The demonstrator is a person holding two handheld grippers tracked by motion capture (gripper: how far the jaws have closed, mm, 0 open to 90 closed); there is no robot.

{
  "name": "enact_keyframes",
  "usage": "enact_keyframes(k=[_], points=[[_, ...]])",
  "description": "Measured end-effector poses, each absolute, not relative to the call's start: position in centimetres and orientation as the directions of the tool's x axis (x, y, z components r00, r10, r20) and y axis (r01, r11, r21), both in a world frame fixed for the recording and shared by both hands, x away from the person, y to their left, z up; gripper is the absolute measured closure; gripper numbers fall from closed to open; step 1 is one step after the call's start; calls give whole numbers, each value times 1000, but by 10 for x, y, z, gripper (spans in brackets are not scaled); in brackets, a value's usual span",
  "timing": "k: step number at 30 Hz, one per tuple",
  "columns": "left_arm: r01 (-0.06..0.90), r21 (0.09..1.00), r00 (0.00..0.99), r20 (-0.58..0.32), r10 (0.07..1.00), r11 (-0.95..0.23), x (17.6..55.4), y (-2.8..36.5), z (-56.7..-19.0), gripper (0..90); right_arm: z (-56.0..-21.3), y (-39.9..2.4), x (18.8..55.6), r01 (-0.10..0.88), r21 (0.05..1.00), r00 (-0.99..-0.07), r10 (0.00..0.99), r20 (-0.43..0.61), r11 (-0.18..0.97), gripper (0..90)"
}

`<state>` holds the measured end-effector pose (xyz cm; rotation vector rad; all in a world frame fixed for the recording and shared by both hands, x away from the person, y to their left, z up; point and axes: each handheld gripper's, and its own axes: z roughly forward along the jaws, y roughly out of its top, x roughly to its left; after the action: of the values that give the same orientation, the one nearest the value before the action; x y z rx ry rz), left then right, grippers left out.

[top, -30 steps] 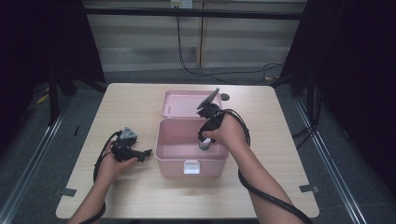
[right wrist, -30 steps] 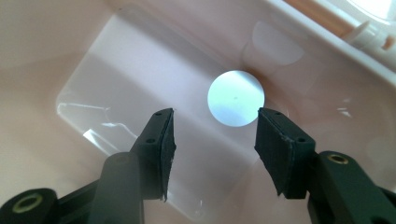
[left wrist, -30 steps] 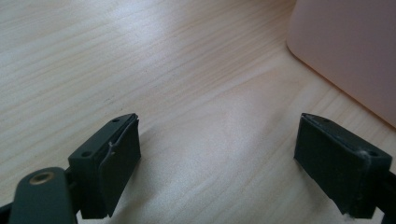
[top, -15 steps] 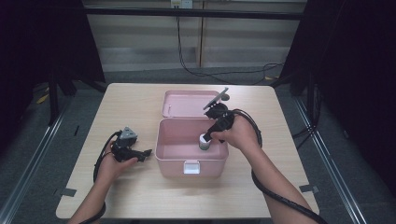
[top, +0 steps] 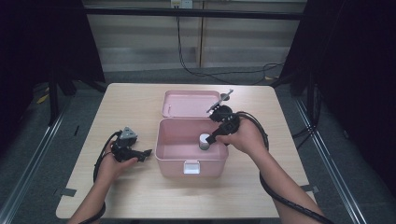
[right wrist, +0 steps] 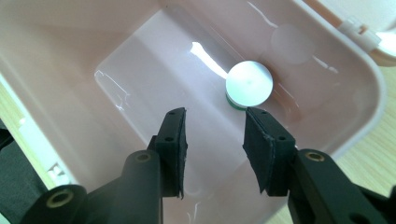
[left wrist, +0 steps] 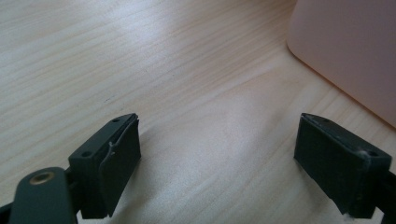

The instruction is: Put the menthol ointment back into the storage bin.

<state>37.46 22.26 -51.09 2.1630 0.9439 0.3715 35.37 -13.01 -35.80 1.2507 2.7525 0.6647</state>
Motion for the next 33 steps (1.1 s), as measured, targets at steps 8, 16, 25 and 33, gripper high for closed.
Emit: enact_keyframes(k=[8,16,25,33], points=[[511,726,688,-25,725,-459,375,223,-511,141,-351,-132,344,676,389,-715,684,141,626,634],[512,727,686,-26,727,-457,375,223,-511,146,-350,-134,335,658,402,-737,654,171,637,630],[519,730,680,-38,732,-445,377,224,-510,150,-347,-133,322,624,399,-771,613,172,672,635],[599,701,628,-113,770,-387,387,225,-495,189,-350,-133,314,610,381,-785,594,174,695,639]])
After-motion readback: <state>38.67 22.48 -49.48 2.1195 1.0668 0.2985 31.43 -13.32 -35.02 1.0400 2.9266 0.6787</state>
